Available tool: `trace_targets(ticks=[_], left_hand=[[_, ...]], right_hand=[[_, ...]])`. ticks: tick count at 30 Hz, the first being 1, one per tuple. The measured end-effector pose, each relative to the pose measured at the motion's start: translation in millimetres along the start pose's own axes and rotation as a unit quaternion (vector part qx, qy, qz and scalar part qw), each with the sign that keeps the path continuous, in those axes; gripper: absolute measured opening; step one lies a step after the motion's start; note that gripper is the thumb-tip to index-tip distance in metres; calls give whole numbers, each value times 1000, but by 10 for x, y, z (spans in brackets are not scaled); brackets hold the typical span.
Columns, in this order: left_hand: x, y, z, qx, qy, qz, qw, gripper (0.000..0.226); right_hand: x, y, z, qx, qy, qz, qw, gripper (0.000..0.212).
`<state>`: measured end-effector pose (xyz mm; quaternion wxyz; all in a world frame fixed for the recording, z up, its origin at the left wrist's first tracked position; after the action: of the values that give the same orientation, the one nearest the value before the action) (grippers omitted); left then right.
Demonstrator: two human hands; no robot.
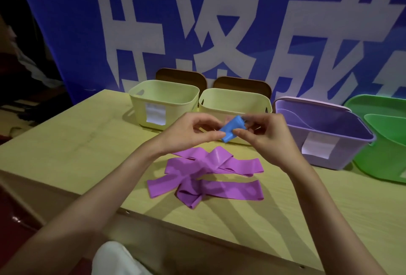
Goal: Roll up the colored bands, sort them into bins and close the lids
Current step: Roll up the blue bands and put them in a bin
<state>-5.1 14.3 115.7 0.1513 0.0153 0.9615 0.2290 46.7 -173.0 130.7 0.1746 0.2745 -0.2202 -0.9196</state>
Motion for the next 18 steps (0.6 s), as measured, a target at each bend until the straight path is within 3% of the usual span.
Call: trace_targets(ticks=[6, 11, 14, 18], left_hand=[[77, 58, 53, -36, 24, -31, 999, 24], [128, 171, 101, -13, 32, -46, 998, 30], [130, 239, 158, 14, 56, -63, 996, 20], [120, 367, 336, 131, 141, -93, 977, 13]], right_hand=[[-40, -166, 122, -3, 20, 50, 999, 20], [-174, -324, 103, -141, -39, 94, 985, 17], [-296, -437, 71, -182, -47, 42, 981, 20], [-419, -573, 14, -84, 52, -38, 994, 13]])
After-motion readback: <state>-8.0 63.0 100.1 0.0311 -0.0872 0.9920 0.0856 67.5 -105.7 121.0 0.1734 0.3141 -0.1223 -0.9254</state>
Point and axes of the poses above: each hand's wrist, its own x-axis away from the middle knuckle, its own y-axis out of the back of the hand, z = x × y, the point moved 2 cm from there along -x, towards the middle knuckle, and after that the axes turned 1 degree about -z, right-handed, at the moved point
